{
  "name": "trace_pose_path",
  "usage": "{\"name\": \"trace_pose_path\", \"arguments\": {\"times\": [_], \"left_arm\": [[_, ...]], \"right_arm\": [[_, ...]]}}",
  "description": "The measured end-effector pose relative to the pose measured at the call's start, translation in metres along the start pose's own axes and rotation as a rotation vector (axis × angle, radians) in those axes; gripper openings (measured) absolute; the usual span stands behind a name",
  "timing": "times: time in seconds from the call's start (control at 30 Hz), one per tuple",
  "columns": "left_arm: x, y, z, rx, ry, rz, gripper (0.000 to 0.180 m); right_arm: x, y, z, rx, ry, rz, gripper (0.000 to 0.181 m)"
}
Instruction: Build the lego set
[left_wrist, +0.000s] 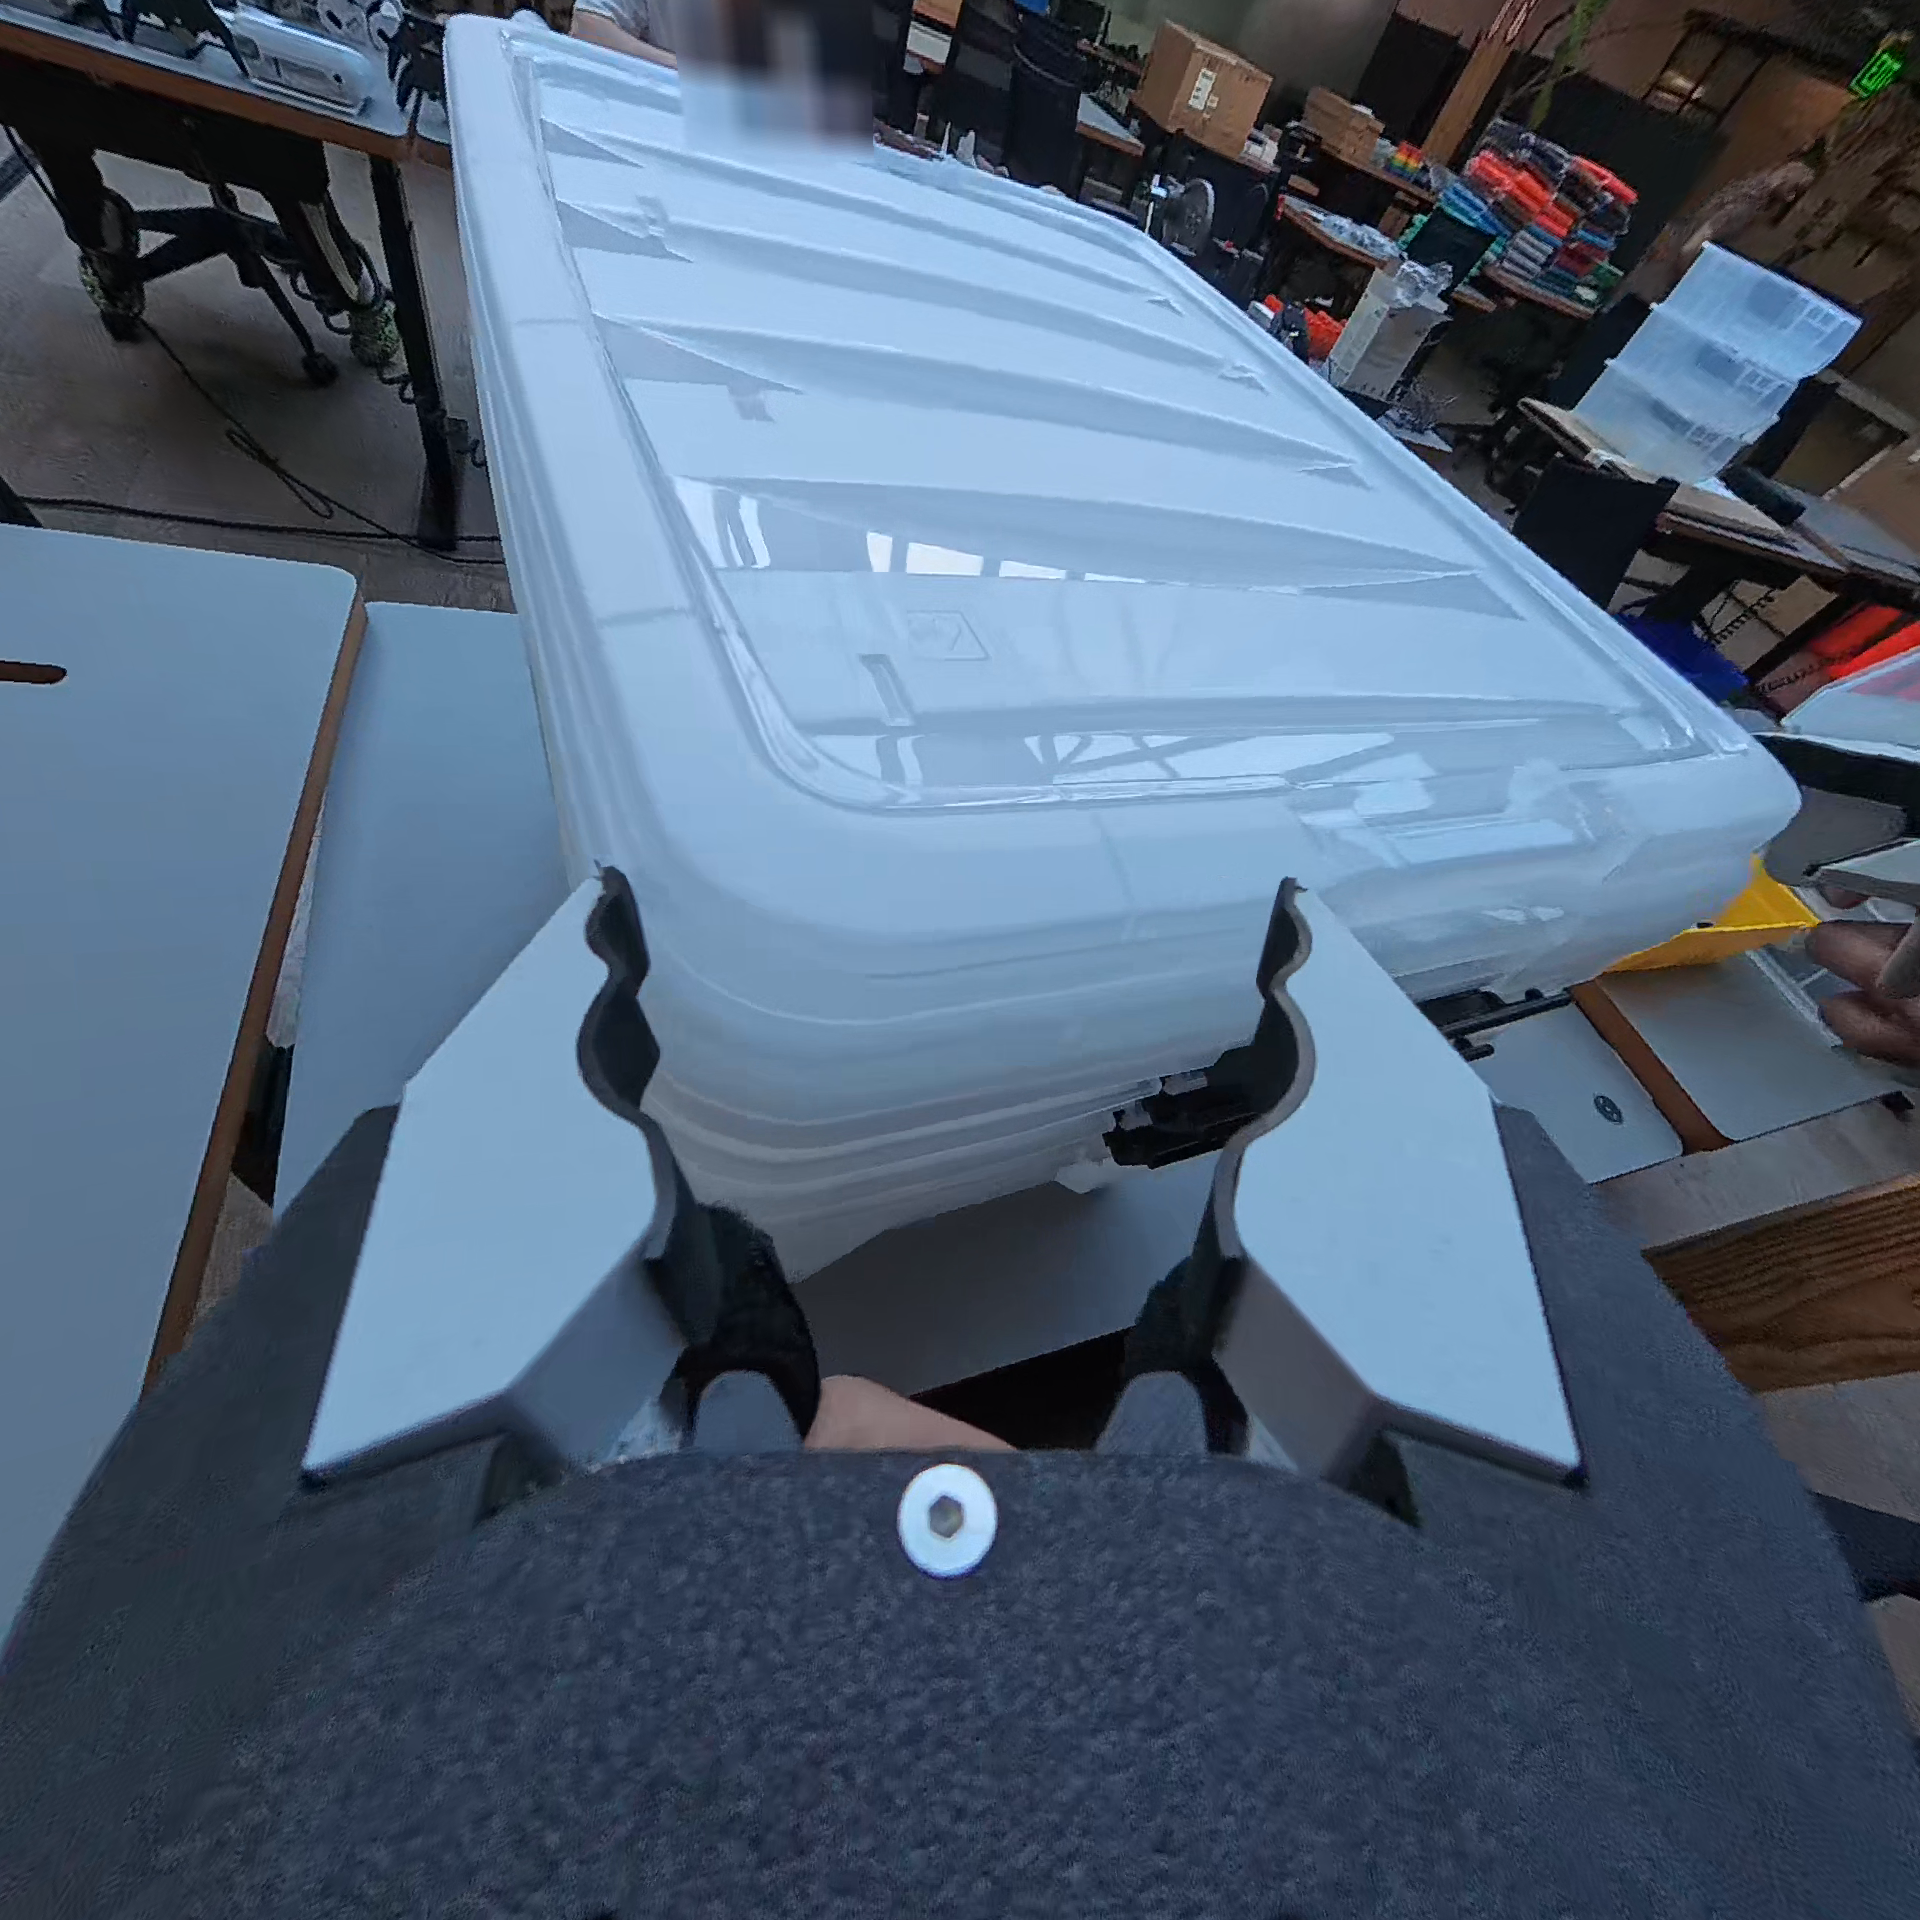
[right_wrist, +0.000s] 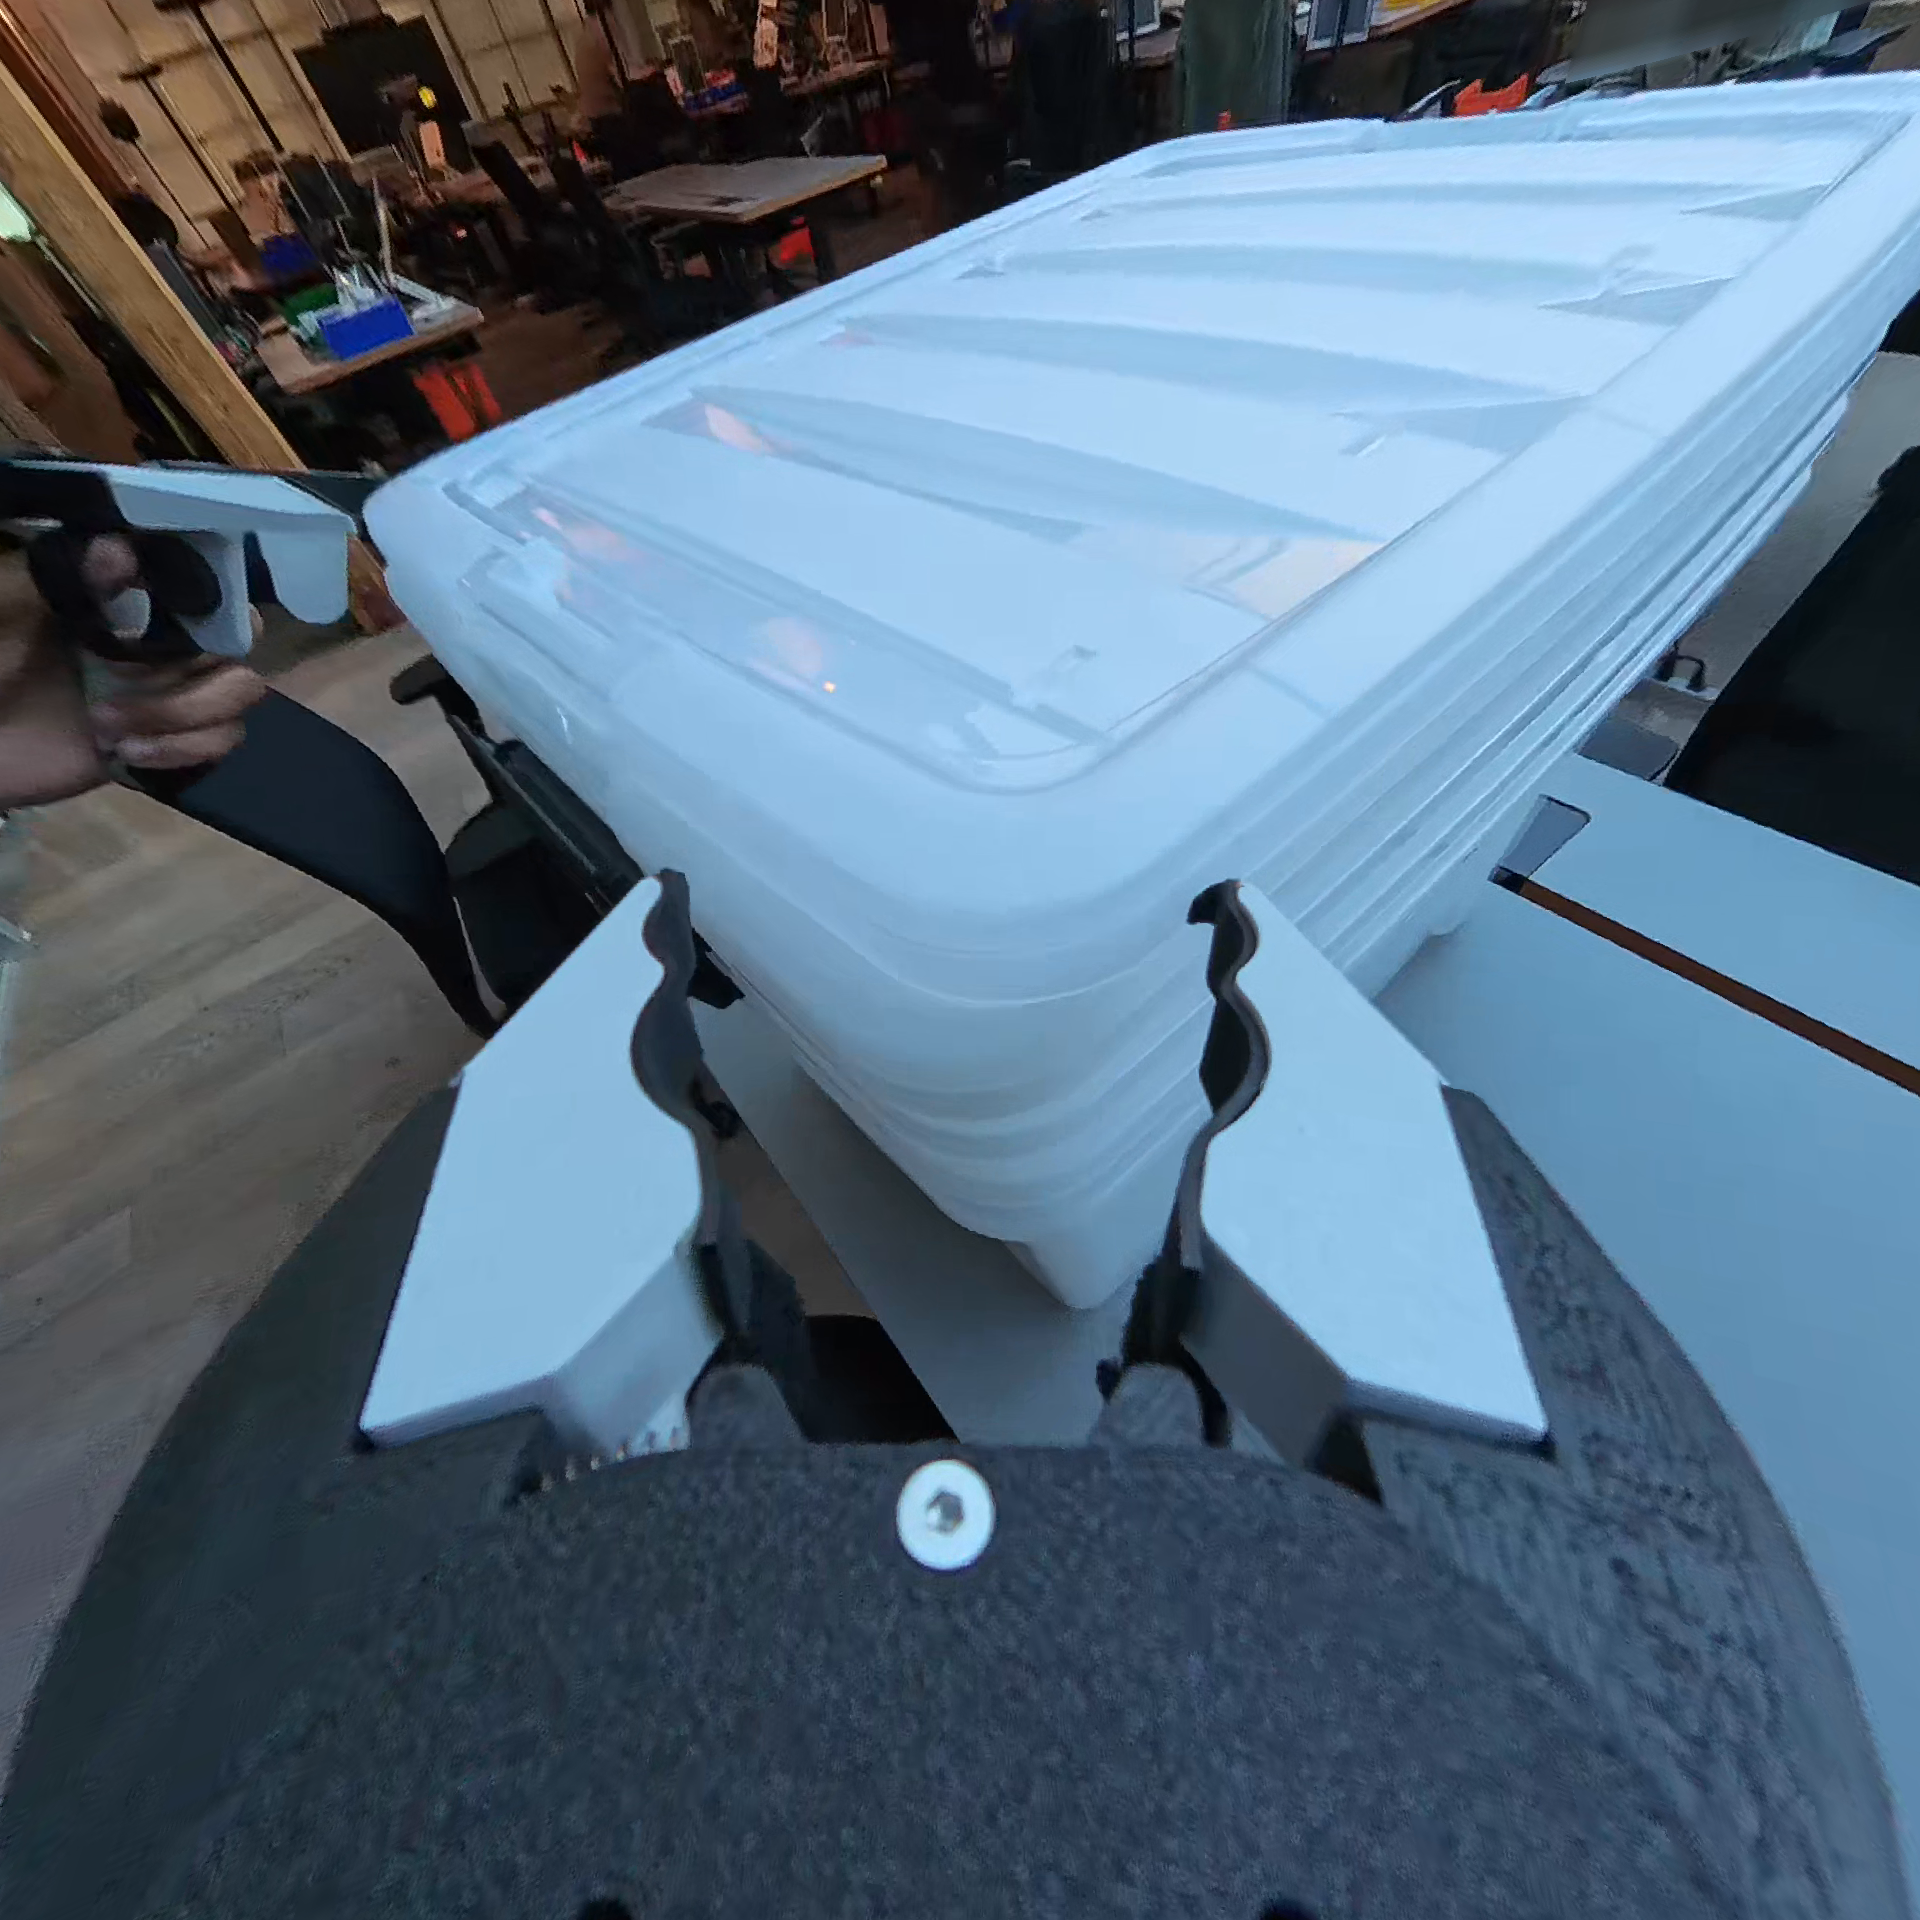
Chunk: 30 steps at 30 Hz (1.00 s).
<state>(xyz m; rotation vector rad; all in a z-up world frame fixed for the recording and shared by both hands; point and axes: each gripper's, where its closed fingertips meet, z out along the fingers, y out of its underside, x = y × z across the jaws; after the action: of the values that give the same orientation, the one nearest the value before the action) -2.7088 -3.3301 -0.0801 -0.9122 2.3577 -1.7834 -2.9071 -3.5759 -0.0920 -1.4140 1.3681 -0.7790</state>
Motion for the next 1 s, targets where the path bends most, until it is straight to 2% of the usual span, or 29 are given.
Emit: {"name": "trace_pose_path", "arguments": {"times": [0.23, 0.4, 0.5, 0.57, 0.6, 0.7, 0.77, 0.83, 0.9, 1.0], "left_arm": [[-0.005, 0.013, -0.006, -0.048, -0.043, 0.058, 0.115], [-0.006, 0.015, -0.005, -0.045, -0.076, 0.073, 0.109], [-0.010, 0.008, -0.010, -0.020, -0.067, 0.037, 0.091], [-0.018, -0.005, -0.020, 0.050, -0.097, 0.019, 0.083], [-0.021, -0.010, -0.024, 0.068, -0.118, 0.018, 0.073], [-0.023, -0.010, -0.021, 0.044, -0.131, 0.013, 0.042], [-0.028, -0.008, -0.016, 0.039, -0.162, 0.013, 0.037], [-0.030, -0.008, -0.015, 0.054, -0.180, 0.017, 0.038], [-0.027, -0.004, -0.020, 0.046, -0.187, 0.015, 0.046], [-0.018, 0.008, -0.049, 0.052, -0.202, 0.011, 0.052]], "right_arm": [[-0.017, 0.016, 0.000, -0.122, 0.119, -0.127, 0.101], [-0.015, 0.016, -0.001, -0.097, 0.124, -0.122, 0.096], [-0.012, 0.014, -0.005, -0.103, 0.092, -0.111, 0.089], [-0.002, 0.001, -0.017, -0.049, 0.119, -0.079, 0.081], [0.002, -0.006, -0.021, -0.020, 0.128, -0.065, 0.078], [0.003, -0.007, -0.013, -0.051, 0.103, -0.067, 0.062], [0.003, -0.005, -0.007, -0.050, 0.130, -0.097, 0.053], [0.005, -0.005, -0.006, -0.010, 0.147, -0.105, 0.052], [0.004, -0.004, -0.006, 0.015, 0.147, -0.103, 0.055], [-0.009, -0.006, -0.010, -0.019, 0.127, -0.141, 0.059]]}}
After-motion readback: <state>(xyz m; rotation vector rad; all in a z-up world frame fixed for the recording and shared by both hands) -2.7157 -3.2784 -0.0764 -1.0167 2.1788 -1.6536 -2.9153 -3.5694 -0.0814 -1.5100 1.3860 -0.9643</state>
